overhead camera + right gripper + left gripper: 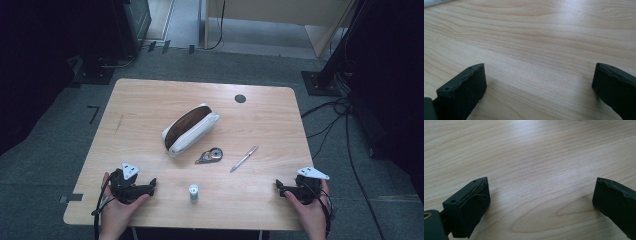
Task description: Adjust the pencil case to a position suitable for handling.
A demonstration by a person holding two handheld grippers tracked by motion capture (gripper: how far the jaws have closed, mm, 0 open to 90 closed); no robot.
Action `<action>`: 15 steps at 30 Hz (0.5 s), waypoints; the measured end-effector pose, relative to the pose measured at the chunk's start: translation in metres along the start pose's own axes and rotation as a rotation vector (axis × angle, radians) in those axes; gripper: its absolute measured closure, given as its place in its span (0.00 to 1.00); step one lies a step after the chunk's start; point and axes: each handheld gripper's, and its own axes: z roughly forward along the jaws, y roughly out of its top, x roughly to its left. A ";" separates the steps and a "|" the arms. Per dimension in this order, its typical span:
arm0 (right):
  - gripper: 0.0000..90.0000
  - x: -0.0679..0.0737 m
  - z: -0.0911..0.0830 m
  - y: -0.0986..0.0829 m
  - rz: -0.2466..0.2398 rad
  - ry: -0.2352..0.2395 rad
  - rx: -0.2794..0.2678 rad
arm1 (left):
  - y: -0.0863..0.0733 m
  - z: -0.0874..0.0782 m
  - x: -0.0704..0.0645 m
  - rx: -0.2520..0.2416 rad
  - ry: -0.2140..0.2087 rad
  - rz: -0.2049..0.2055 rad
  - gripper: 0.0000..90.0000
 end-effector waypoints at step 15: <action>0.00 0.000 0.000 0.000 -0.007 0.001 -0.004 | 0.016 -0.016 0.015 -0.097 -0.057 -0.085 0.25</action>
